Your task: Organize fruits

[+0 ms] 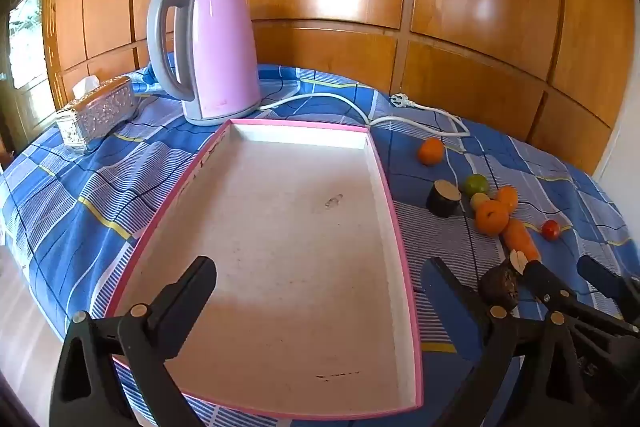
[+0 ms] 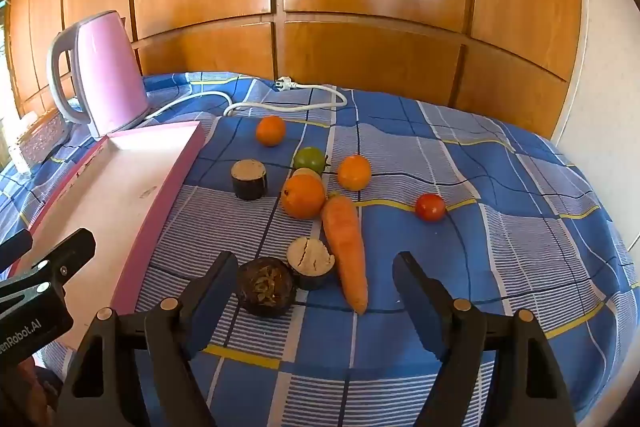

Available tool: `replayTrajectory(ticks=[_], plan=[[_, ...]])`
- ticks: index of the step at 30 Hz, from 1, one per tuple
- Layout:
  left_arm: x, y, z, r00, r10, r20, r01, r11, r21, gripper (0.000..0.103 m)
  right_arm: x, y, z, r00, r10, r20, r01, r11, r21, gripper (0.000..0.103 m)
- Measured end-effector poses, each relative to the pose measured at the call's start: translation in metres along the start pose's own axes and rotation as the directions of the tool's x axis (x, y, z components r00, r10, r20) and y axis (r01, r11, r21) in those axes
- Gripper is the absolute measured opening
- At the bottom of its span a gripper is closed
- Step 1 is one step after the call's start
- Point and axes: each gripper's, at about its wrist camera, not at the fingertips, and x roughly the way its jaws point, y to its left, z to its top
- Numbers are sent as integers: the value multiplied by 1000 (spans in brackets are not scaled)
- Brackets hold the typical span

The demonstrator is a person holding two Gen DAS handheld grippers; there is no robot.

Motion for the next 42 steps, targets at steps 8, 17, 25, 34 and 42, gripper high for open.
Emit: replayTrajectory(ticks=[8, 17, 25, 34, 42], plan=[[2, -6, -1, 999, -32, -18, 32, 999, -9, 103, 2, 3, -1, 1000, 6, -19, -6, 1000, -10, 81], [-5, -6, -3, 1000, 17, 21, -18, 1000, 13, 103, 1, 9, -1, 1000, 1, -15, -2, 999, -35, 81], [-5, -2, -3, 999, 29, 26, -29, 999, 13, 103, 2, 10, -1, 1000, 6, -16, -6, 999, -36, 81], [-4, -5, -5, 1000, 16, 26, -17, 1000, 18, 103, 3, 9, -2, 999, 24, -23, -24, 999, -29, 77], [-5, -5, -7, 1000, 3, 26, -4, 1000, 26, 103, 3, 10, -3, 999, 23, -25, -23, 999, -24, 77]])
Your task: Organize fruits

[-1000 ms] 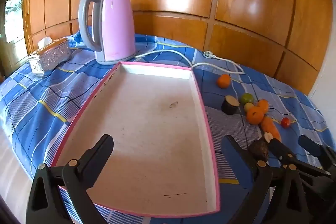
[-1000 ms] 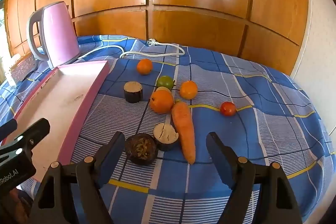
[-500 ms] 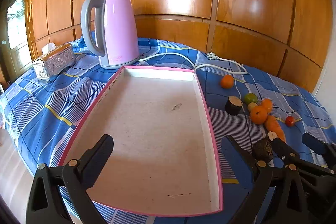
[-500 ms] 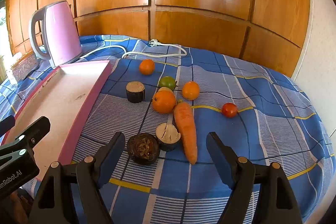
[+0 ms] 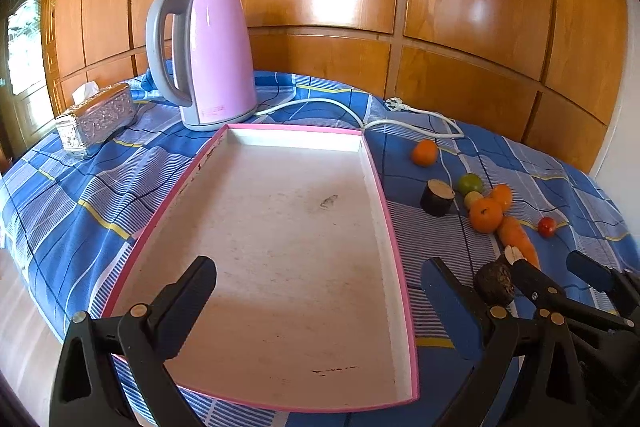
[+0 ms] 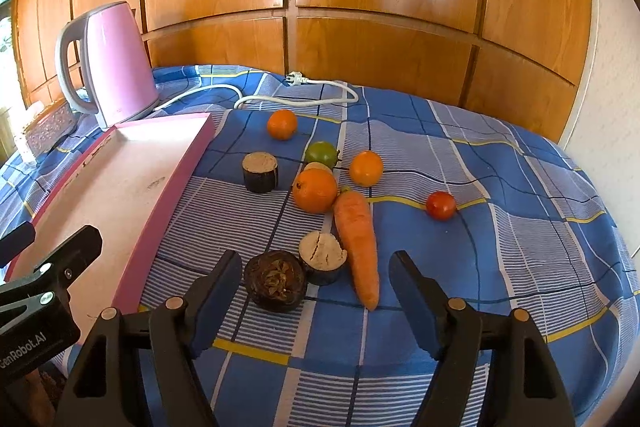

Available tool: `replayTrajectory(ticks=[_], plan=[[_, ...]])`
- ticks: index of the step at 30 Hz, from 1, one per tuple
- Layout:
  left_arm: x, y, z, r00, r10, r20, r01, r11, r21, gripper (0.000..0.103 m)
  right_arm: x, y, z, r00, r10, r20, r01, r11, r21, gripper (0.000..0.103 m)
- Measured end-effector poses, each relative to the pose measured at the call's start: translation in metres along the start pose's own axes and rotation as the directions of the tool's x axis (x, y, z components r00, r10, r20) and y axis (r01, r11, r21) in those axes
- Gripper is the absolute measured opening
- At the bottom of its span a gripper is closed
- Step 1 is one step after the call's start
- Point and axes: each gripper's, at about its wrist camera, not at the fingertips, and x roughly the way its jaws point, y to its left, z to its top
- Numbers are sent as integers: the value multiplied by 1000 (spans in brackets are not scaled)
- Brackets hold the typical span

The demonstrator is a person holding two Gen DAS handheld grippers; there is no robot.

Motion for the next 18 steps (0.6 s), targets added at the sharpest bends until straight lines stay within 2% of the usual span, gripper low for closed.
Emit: replayTrajectory(ticks=[18], plan=[[-1, -2, -1, 1000, -29, 2, 29, 999, 17, 103, 0, -2, 0, 1000, -8, -7, 8, 1000, 9, 77]])
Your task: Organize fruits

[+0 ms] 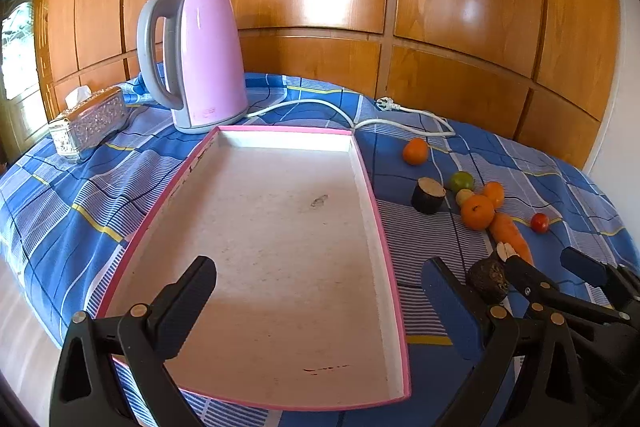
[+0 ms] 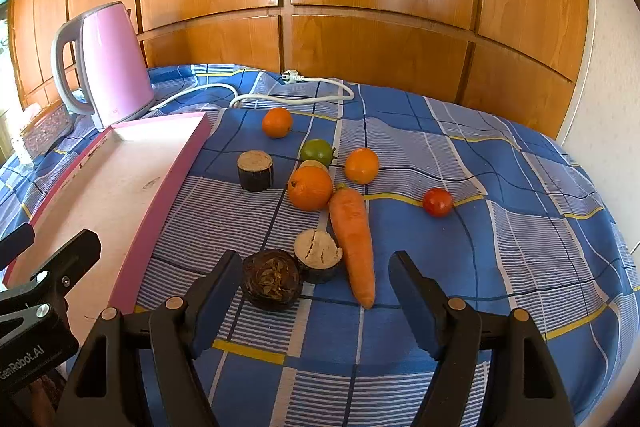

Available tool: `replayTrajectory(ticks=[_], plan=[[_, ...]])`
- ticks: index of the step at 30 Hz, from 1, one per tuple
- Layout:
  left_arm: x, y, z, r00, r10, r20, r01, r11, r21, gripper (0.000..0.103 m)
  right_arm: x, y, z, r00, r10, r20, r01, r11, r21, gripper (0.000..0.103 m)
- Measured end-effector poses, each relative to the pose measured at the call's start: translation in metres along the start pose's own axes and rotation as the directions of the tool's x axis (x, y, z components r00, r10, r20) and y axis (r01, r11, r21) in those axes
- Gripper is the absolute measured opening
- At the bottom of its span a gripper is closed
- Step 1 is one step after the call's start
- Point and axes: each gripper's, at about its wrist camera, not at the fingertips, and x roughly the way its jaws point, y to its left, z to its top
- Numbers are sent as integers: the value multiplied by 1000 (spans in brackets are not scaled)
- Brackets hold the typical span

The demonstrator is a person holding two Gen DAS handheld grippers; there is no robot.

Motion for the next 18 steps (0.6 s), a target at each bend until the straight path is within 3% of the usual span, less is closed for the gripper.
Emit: replayTrajectory(ticks=[18], plan=[[-1, -5, -1, 1000, -6, 1, 6, 1000, 16, 103, 2, -4, 0, 1000, -6, -12, 6, 1000, 25, 77]])
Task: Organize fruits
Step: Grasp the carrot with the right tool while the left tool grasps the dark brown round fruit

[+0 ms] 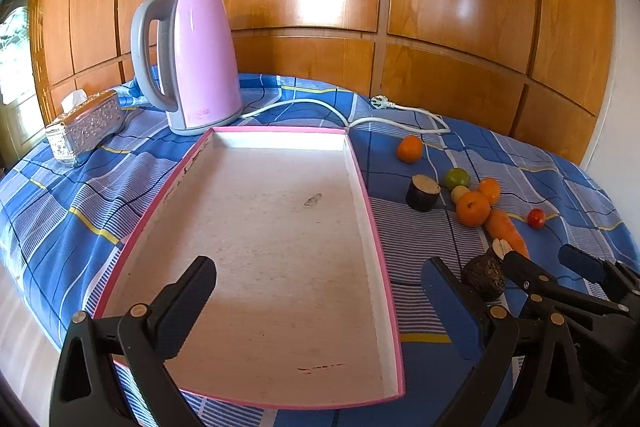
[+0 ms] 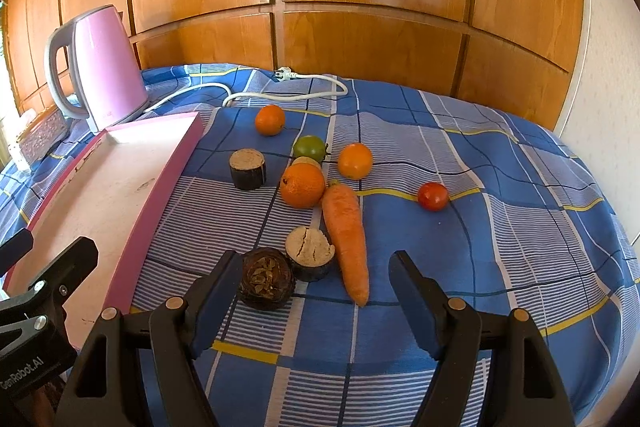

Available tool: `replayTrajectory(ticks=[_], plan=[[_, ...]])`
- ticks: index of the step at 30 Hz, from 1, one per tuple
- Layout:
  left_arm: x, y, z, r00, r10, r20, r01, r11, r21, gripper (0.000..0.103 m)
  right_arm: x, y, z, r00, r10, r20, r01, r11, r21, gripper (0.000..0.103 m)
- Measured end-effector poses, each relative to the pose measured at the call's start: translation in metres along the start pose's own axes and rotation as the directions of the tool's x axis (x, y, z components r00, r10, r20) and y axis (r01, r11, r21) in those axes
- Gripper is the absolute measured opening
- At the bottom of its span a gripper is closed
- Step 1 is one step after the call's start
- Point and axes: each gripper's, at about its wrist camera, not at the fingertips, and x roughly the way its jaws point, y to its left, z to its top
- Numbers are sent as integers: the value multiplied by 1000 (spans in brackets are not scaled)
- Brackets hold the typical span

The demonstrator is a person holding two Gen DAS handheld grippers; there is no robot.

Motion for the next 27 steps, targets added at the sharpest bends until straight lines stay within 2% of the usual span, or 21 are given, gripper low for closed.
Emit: replayTrajectory(ticks=[4, 6, 7, 10, 12, 14, 15, 16, 17, 20, 23, 25, 27], plan=[[-5, -2, 0, 999, -20, 25, 20, 1000, 4, 103, -4, -12, 3, 1000, 17, 11, -18, 998, 56, 71], [-9, -5, -1, 998, -42, 47, 41, 999, 16, 103, -6, -29, 6, 1000, 19, 11, -20, 992, 127, 64], [-10, -6, 0, 997, -48, 53, 47, 999, 23, 103, -6, -38, 7, 1000, 17, 4, -18, 987, 163, 57], [-15, -13, 1, 994, -86, 66, 82, 995, 57, 103, 0, -69, 8, 999, 31, -39, -19, 961, 277, 47], [-21, -18, 1, 991, -96, 95, 88, 993, 83, 103, 7, -90, 3, 996, 57, -74, -26, 929, 368, 41], [-20, -24, 5, 988, -135, 75, 128, 987, 94, 102, 13, -103, -2, 991, 94, -97, -43, 900, 433, 37], [-18, -27, 6, 986, -157, 58, 151, 984, 94, 98, 17, -105, -3, 987, 118, -108, -58, 892, 448, 36], [-16, -31, 6, 985, -164, 50, 159, 982, 101, 91, 21, -104, -3, 984, 139, -115, -73, 890, 449, 35], [-13, -36, 7, 984, -174, 38, 168, 979, 112, 88, 21, -103, -3, 983, 148, -112, -84, 892, 444, 35], [-3, -58, 9, 971, -238, -8, 236, 959, 159, 88, 22, -94, 5, 981, 180, -78, -134, 906, 401, 35], [7, -77, 9, 960, -277, -46, 281, 938, 205, 85, 27, -88, 8, 977, 198, -80, -154, 911, 383, 35], [17, -89, 7, 953, -292, -82, 303, 924, 233, 76, 33, -83, 12, 971, 225, -82, -180, 912, 368, 35], [29, -93, 4, 939, -316, -137, 340, 914, 221, 67, 40, -79, 16, 968, 234, -87, -191, 917, 349, 35]])
